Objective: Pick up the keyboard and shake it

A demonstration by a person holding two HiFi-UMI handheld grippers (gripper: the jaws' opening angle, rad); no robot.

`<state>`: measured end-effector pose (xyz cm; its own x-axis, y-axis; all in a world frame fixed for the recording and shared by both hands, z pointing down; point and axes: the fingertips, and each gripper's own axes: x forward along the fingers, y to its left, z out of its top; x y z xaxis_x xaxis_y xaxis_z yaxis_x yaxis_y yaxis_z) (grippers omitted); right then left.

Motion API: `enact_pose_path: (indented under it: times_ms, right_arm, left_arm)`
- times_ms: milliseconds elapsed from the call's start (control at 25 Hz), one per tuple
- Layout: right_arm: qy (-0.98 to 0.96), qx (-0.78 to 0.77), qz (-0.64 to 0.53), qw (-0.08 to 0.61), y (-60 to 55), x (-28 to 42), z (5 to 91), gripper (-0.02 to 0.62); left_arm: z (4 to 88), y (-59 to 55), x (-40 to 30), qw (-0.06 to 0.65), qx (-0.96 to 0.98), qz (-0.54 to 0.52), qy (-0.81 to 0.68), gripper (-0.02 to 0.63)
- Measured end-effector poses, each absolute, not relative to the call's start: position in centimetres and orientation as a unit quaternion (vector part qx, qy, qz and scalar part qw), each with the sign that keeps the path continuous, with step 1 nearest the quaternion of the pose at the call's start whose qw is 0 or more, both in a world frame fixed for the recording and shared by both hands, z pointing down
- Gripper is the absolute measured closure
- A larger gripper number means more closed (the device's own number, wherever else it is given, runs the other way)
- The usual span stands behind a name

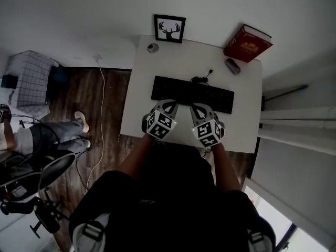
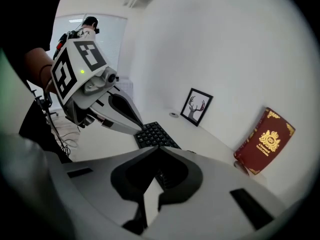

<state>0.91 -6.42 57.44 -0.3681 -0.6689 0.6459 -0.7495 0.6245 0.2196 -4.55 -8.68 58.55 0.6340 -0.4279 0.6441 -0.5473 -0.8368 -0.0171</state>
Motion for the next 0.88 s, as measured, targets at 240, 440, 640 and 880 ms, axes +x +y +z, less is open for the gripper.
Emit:
enact_pose_path:
  times_ms: [240, 440, 640, 880]
  right_arm:
    - [-0.806, 0.47, 0.066, 0.354, -2.8, 0.2, 56.5, 0.574]
    - [-0.791, 0.496, 0.064, 0.353, -0.3, -1.0, 56.1, 0.575]
    - [-0.775, 0.517, 0.071, 0.357, 2.6, -0.9, 56.5, 0.575]
    - [-0.755, 0.548, 0.062, 0.355, 3.3, -0.1, 55.2, 0.575]
  left_arm:
    - [57.4, -5.5, -5.9, 0.081, 0.904, 0.311, -0.282, 0.603]
    - [57.0, -3.2, -7.0, 0.083, 0.911, 0.291, -0.28, 0.603]
    - [57.9, -0.4, -6.3, 0.09, 0.921, 0.278, -0.256, 0.603]
    - [56.8, 0.8, -5.8, 0.08, 0.932, 0.263, -0.236, 0.603]
